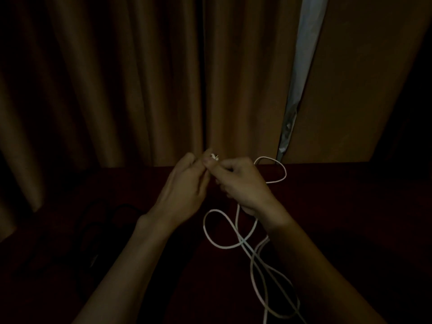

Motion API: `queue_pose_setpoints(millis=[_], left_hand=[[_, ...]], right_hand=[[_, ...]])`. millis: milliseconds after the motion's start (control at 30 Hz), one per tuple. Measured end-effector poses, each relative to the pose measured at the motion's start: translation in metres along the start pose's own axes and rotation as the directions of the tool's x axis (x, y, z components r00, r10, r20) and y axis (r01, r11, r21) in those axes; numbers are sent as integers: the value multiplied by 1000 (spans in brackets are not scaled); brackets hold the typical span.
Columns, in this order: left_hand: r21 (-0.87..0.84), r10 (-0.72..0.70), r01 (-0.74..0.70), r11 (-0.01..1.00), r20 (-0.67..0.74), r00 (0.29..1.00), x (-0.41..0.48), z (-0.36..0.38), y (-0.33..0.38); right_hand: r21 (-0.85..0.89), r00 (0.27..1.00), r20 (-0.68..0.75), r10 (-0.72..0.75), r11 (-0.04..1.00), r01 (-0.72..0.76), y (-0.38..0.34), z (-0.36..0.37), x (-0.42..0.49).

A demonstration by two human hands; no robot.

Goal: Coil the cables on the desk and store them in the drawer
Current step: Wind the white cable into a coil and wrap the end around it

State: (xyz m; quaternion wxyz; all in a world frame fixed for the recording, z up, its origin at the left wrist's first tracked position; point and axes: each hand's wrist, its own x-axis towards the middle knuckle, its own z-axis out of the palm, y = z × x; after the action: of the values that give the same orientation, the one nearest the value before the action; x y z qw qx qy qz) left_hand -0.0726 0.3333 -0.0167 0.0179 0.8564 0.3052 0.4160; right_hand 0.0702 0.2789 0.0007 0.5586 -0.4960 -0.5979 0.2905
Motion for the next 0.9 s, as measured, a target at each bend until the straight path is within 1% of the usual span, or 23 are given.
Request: queue_pose_setpoints(millis=[100, 200, 267, 300, 333, 367, 400, 433, 467, 500, 533, 567, 600, 633, 700, 733, 767, 800, 833, 900], left_hand=[[-67, 18, -18, 998, -1, 1000, 2, -5, 7], [-148, 18, -13, 989, 31, 999, 3, -10, 10], [-248, -27, 50, 967, 95, 995, 3, -13, 10], [-339, -94, 134, 931, 131, 987, 3, -14, 11], [-456, -193, 253, 854, 175, 966, 4, -15, 12], [-570, -288, 368, 735, 229, 930, 4, -15, 15], [-667, -352, 452, 592, 291, 890, 4, -16, 17], [-731, -376, 502, 462, 350, 858, 4, -17, 19], [-765, -361, 536, 357, 417, 834, 4, -19, 20], [-772, -320, 568, 283, 482, 815, 4, -23, 22], [-761, -269, 608, 226, 551, 790, 4, -26, 23], [-735, -229, 651, 190, 612, 757, 3, -29, 25], [-706, -209, 690, 162, 658, 723, 3, -32, 26], [-697, -193, 702, 148, 676, 711, 2, -32, 27], [-735, -160, 667, 119, 649, 744, -1, -29, 28], [-757, -154, 648, 89, 632, 759, -1, -27, 27], [-769, -153, 636, 63, 622, 768, -1, -25, 26], [-773, -165, 632, 60, 617, 770, 0, -24, 26], [-774, -193, 627, 85, 604, 773, 2, -21, 25], [-778, -297, 603, 177, 542, 786, 5, -14, 26]], right_hand=[[103, 1000, 25, 10, 995, -13, -2, -4, 1], [111, 999, 46, -26, 994, 21, -7, -10, -1], [108, 997, 57, -43, 994, 36, -7, -16, 0], [95, 997, 60, -54, 994, 48, -9, -18, -1], [78, 995, 61, -84, 994, 79, -9, -20, -1], [47, 989, 76, -125, 992, 121, -10, -21, -1], [3, 980, 107, -168, 986, 169, -11, -22, -2], [-34, 969, 152, -196, 978, 203, -13, -23, -3], [-52, 958, 199, -207, 974, 222, -13, -24, -4], [-46, 951, 237, -197, 976, 214, -14, -25, -4], [-54, 949, 250, -190, 976, 210, -12, -28, -3], [-82, 949, 254, -185, 974, 212, -12, -29, -2], [-115, 950, 253, -181, 970, 215, -9, -30, -1], [-125, 950, 259, -175, 969, 212, -7, -31, 0], [-106, 949, 263, -173, 973, 207, -6, -32, 0], [-90, 948, 264, -180, 974, 210, -7, -33, 0], [-82, 946, 262, -189, 973, 217, -7, -33, 0], [-82, 944, 267, -192, 972, 221, -8, -33, -1], [-78, 944, 274, -185, 974, 214, -8, -33, -1], [-62, 954, 276, -119, 988, 141, -7, -32, -1]])
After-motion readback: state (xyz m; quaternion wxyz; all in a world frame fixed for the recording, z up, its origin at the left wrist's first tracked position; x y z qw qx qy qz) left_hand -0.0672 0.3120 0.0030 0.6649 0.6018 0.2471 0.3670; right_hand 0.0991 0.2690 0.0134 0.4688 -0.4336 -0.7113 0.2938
